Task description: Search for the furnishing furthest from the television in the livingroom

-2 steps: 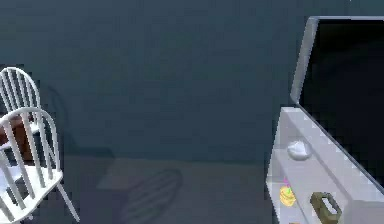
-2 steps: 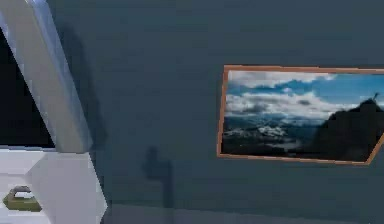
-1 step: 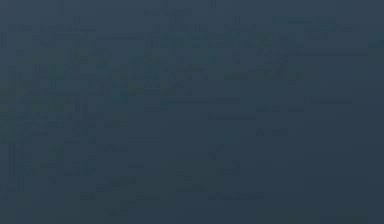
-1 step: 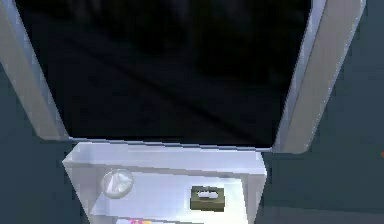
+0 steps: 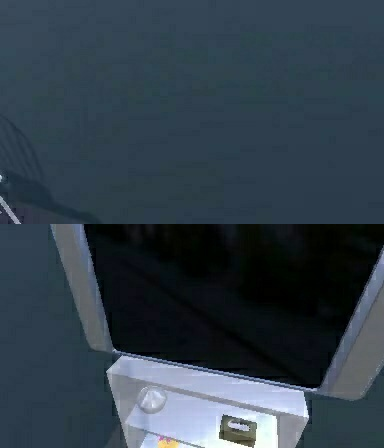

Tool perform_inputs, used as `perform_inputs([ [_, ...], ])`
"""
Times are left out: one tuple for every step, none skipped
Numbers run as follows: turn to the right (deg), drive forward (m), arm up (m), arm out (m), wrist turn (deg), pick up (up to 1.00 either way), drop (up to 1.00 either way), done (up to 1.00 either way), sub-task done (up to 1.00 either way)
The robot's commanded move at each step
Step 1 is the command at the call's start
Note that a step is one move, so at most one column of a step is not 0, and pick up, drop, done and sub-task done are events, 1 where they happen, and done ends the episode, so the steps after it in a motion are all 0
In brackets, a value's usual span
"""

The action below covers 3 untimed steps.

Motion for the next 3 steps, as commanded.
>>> perform_inputs([
  [0.0,0.2,0.0,0.0,0.0,0.0,0.0,0.0,0.0],
  [-45.0,0.0,0.0,0.0,0.0,0.0,0.0,0.0,0.0],
  [-45.0,0.0,0.0,0.0,0.0,0.0,0.0,0.0,0.0],
])
